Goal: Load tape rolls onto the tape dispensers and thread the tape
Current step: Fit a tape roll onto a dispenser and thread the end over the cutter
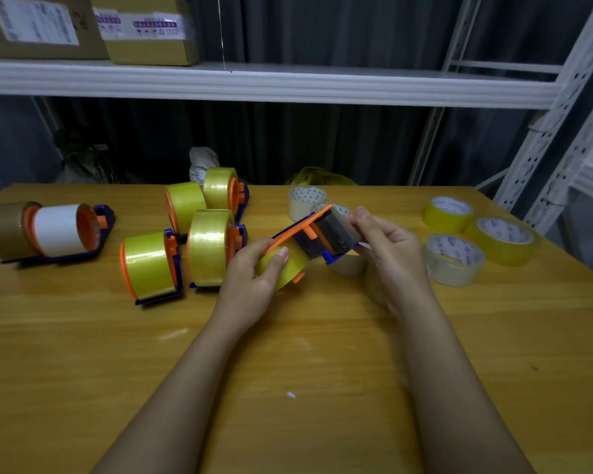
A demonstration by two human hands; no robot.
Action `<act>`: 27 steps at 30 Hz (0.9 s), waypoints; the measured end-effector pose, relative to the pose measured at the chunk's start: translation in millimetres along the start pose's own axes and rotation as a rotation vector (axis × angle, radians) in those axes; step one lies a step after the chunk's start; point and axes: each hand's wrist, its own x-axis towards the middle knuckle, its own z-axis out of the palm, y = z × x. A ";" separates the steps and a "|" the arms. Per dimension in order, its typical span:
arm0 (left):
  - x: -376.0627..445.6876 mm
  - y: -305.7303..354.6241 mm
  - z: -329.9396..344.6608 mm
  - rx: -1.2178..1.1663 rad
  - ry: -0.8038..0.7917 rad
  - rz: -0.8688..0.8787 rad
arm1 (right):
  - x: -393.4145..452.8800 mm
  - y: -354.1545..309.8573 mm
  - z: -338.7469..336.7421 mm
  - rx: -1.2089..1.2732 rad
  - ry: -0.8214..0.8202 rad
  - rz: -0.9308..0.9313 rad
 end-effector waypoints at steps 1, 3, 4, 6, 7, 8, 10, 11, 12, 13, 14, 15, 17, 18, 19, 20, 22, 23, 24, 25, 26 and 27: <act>-0.4 0.5 -0.1 -0.002 -0.001 0.002 | 0.1 0.7 -0.1 -0.007 0.005 -0.008; -0.4 1.2 0.1 -0.001 -0.003 0.004 | 0.9 2.0 -0.5 -0.012 0.036 -0.020; -0.3 1.3 0.0 0.005 -0.002 0.003 | 1.7 2.7 -0.7 0.000 0.053 -0.024; -0.2 0.3 0.3 0.018 -0.003 0.000 | 2.4 3.1 -0.8 0.056 0.071 -0.043; -0.1 -0.6 0.3 0.022 -0.003 0.000 | 3.0 3.4 -0.7 0.083 0.072 -0.059; -0.1 -1.0 0.2 0.023 -0.004 -0.001 | 3.6 3.4 -0.9 0.099 0.073 -0.074; 0.4 -1.2 0.3 0.022 -0.004 0.003 | 4.1 3.7 -1.6 0.095 0.082 -0.093; 0.7 -1.5 0.3 0.022 -0.003 0.007 | 4.1 3.7 -2.1 0.081 0.091 -0.100; 1.0 -1.5 0.6 0.021 -0.003 0.008 | 4.0 4.1 -2.7 0.058 0.103 -0.107; 1.2 -1.6 0.9 0.021 -0.003 0.006 | 4.0 4.6 -2.8 0.028 0.116 -0.116; 1.0 -1.3 0.9 0.020 -0.004 0.004 | 3.4 4.4 -2.6 -0.003 0.123 -0.127; 0.7 -1.3 1.0 0.018 -0.004 0.004 | 3.0 4.3 -1.9 -0.027 0.126 -0.135; 0.1 0.5 1.0 0.012 -0.003 0.011 | 2.8 4.2 -0.3 -0.059 0.123 -0.151; -0.1 1.3 0.9 0.010 -0.003 0.016 | 2.5 3.6 0.4 -0.075 0.120 -0.161; -0.1 1.8 1.0 0.011 -0.004 0.019 | 2.4 3.0 1.0 -0.090 0.119 -0.171; -0.1 2.2 0.8 0.011 -0.006 0.018 | 2.5 3.0 1.0 -0.100 0.120 -0.177; 0.1 1.8 0.8 0.011 -0.007 0.013 | 3.1 3.5 0.6 -0.106 0.122 -0.183; -0.2 1.8 0.8 0.013 -0.008 0.014 | 3.1 3.7 0.7 -0.114 0.120 -0.186; -0.3 2.2 0.8 0.015 -0.009 0.015 | 2.8 3.8 0.9 -0.131 0.114 -0.190; -0.4 2.1 0.9 0.014 -0.011 0.014 | 2.9 4.3 1.1 -0.151 0.106 -0.191; -0.5 2.4 1.0 0.009 -0.015 0.013 | 2.9 4.7 1.2 -0.169 0.093 -0.186; -0.6 2.3 0.6 0.005 -0.019 0.013 | 3.3 5.4 1.1 -0.184 0.077 -0.171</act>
